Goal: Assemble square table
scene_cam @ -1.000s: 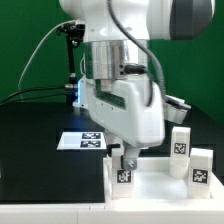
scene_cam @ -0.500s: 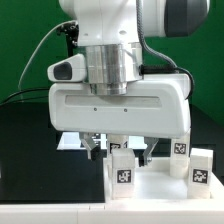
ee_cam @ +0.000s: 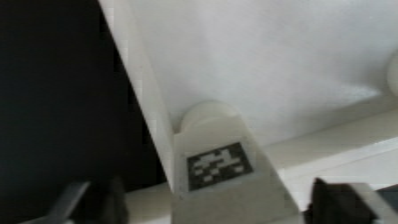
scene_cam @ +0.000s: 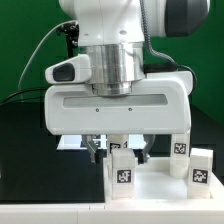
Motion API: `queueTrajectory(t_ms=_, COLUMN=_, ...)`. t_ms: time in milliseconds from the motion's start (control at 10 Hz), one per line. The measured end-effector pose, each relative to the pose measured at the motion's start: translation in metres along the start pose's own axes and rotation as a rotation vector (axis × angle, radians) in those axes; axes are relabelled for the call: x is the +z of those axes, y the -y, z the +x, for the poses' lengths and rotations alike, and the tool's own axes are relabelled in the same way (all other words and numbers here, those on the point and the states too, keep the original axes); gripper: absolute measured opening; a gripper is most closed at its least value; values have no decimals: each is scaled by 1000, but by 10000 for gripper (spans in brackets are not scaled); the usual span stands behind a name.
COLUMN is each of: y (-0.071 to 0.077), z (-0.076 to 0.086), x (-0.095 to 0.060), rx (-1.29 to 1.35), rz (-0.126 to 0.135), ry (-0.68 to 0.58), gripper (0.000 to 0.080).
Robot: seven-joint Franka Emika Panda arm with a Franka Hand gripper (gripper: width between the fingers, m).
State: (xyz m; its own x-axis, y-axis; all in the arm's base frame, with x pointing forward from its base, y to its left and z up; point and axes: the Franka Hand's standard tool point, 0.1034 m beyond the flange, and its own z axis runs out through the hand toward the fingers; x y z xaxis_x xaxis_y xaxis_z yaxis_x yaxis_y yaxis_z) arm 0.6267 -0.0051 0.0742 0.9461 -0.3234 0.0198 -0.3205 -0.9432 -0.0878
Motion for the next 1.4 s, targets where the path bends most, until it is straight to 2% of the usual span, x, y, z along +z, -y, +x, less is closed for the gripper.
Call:
queueTrajectory(t_ms=100, y=0, z=0, x=0, rx=75, rz=0, ry=1, gripper=334)
queueTrajectory(t_ms=200, y=0, z=0, x=0, rx=144, rz=0, ry=1, gripper=285)
queueTrajectory(t_ms=500, y=8, z=-1, x=1, rx=453, rz=-6, ry=-13, gripper=285)
queueTrajectory(t_ms=700, y=15, z=-3, x=1, rx=726, rz=-26, ry=-14, gripper=285)
queueTrajectory(t_ms=800, y=17, z=0, x=2, rx=890, rz=-20, ry=-18, gripper=285)
queueTrajectory(t_ms=900, y=18, z=2, x=2, rx=1063, rz=5, ry=-18, gripper=285)
queueTrajectory(t_ms=1100, y=20, z=4, x=4, rx=1499, rz=122, ry=-23, gripper=286)
queueTrajectory(t_ms=1300, y=20, z=5, x=4, rx=1634, rz=131, ry=-21, gripper=287)
queueTrajectory(t_ms=1400, y=20, z=5, x=4, rx=1618, rz=130, ry=-22, gripper=287)
